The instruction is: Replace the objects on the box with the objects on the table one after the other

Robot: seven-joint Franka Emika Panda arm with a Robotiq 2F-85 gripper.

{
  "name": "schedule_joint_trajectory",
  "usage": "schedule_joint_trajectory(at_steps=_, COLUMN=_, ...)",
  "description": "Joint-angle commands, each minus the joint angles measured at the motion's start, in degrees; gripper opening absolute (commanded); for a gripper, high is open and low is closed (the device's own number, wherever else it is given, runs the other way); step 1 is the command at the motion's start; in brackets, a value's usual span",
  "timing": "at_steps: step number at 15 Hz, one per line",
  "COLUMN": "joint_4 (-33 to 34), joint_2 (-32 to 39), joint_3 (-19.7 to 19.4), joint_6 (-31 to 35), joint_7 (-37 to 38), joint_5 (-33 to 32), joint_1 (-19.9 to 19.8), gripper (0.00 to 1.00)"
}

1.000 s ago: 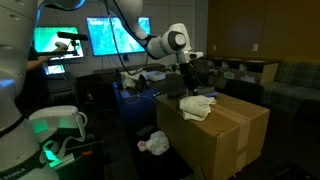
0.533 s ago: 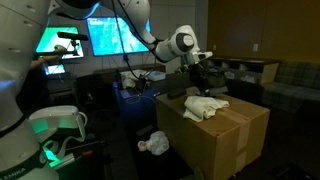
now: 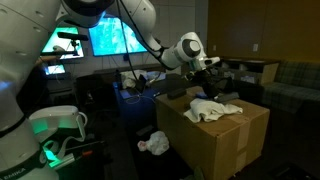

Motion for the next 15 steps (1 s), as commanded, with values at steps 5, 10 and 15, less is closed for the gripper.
schedule_joint_trajectory(at_steps=5, joint_4=2.4, joint_2=0.3, joint_3=-1.4, joint_6=-4.2, joint_7=4.0, joint_5=-1.9, joint_1=3.3, gripper=1.0)
schedule_joint_trajectory(at_steps=10, joint_4=2.4, joint_2=-1.8, joint_3=-1.4, joint_6=-6.5, joint_7=9.5, joint_5=-4.6, joint_1=6.0, gripper=1.0)
schedule_joint_trajectory(at_steps=15, joint_4=1.5, joint_2=-5.7, joint_3=-0.4, joint_6=-8.1, joint_7=15.5, joint_5=-10.0, joint_1=7.9, gripper=1.0)
